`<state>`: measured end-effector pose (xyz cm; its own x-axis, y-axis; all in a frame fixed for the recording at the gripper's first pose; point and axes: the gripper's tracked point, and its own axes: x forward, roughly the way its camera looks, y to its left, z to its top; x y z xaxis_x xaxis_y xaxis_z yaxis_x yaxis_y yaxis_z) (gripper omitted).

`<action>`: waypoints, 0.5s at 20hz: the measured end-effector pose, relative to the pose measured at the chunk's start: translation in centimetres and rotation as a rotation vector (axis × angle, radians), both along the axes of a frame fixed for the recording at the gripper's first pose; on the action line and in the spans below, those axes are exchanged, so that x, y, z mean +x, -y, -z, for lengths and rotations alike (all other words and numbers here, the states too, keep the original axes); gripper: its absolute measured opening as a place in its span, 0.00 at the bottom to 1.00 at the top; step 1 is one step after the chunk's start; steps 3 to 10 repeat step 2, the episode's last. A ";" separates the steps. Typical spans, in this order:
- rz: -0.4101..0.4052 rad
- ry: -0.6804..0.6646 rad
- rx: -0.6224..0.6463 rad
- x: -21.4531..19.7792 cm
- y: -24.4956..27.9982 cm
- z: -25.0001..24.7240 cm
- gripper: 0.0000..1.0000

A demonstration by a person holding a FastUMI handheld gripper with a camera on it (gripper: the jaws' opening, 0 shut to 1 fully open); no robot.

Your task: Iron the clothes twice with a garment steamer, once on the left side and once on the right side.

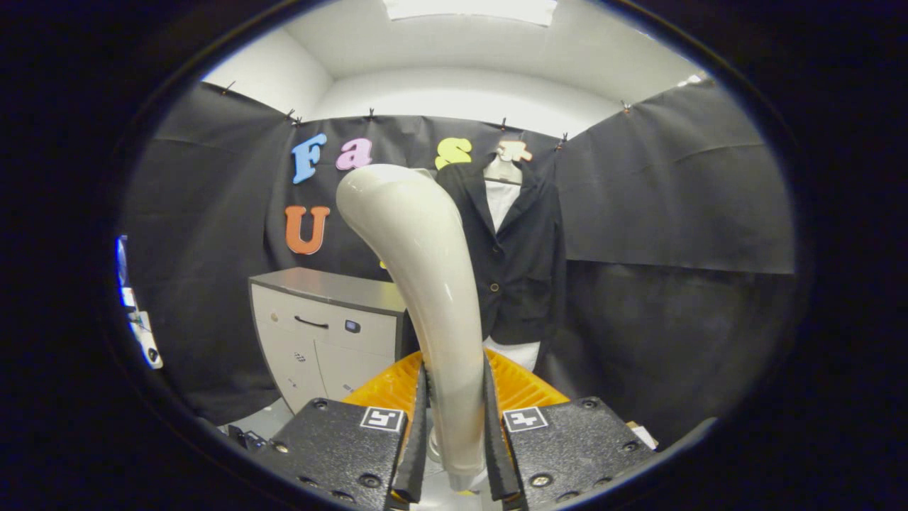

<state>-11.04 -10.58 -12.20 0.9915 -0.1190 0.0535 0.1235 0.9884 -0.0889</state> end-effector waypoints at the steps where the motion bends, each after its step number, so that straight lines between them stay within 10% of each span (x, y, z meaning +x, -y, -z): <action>1: -0.003 -0.005 0.004 0.0 0.0 0.1 0.38; 10: -0.006 -0.009 0.005 0.0 0.0 0.1 0.38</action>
